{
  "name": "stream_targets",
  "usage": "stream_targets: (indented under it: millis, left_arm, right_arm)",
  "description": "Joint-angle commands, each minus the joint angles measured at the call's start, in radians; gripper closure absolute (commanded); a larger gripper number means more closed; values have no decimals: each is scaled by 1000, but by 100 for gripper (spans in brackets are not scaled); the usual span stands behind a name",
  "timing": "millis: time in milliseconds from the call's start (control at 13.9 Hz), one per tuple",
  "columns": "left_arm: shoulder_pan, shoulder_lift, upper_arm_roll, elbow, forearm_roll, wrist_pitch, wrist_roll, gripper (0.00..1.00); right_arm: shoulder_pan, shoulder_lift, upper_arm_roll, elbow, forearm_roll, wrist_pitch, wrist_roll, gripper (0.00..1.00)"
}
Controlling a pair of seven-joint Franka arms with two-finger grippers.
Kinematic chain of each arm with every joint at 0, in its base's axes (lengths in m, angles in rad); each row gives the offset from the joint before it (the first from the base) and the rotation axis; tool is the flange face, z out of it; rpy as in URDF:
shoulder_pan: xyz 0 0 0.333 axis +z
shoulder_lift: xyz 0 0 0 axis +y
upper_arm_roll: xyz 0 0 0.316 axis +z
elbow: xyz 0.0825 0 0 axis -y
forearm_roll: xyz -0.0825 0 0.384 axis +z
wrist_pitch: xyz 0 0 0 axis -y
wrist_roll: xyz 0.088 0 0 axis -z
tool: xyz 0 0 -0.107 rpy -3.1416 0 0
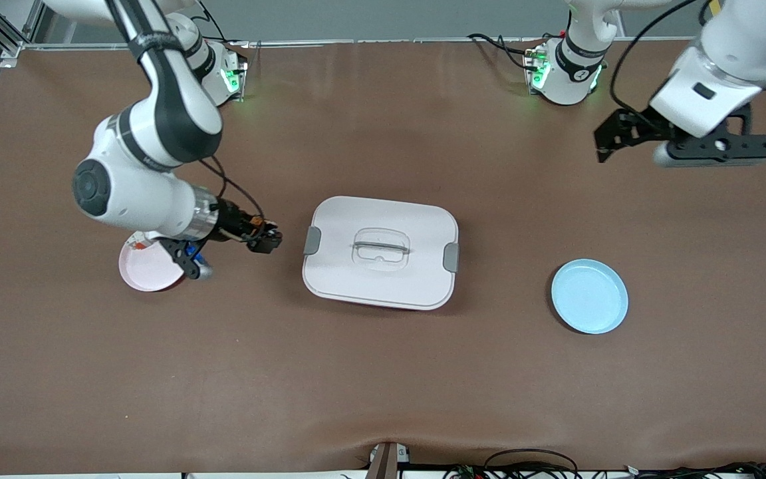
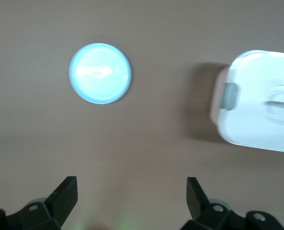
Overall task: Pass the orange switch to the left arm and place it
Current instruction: 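Carry the switch over the box with the right gripper while the left gripper approaches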
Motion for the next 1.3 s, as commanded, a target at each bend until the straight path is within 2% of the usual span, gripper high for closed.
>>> stream_targets:
  millis: [0,216,648,792,1008,1223]
  left_arm:
    - [1,14,-33,0,-86,33,-15,0]
    - [1,32,-105,-1,-123,109,-14,0]
    - [-6,100,-243,-15,-259,315,-15,1]
    - [-6,107,-264,-66,-328,413,-15,10]
    - [-5,110,-274,-118,-397,501,-15,17]
    - [-2,123,-272,-156,-483,576,-17,19]
  right_arm:
    - [62,21,-11,108,44,-19,180,100]
    - [119,45,-12,171,95,-11,315,100]
    - [186,179,-11,364,102,27,579,100]
    - [194,182,-11,376,137,50,610,100]
    - [199,182,-11,385,196,69,620,100]
    - [218,182,-12,387,246,108,626,100]
